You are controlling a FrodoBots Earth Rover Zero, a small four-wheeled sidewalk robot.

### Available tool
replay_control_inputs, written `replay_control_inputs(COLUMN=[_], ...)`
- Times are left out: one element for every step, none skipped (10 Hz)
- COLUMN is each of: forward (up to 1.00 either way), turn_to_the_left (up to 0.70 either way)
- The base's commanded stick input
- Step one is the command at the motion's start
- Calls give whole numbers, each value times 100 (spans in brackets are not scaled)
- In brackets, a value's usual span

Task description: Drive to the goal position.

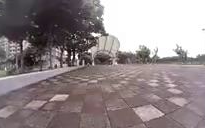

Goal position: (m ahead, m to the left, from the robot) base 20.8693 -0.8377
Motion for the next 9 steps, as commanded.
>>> replay_control_inputs(forward=[100, 100, 100, 100, 100, 100, 100, 100, 100], turn_to_the_left=[0, 0, 0, 0, 40, 40, 40, 30, 5])
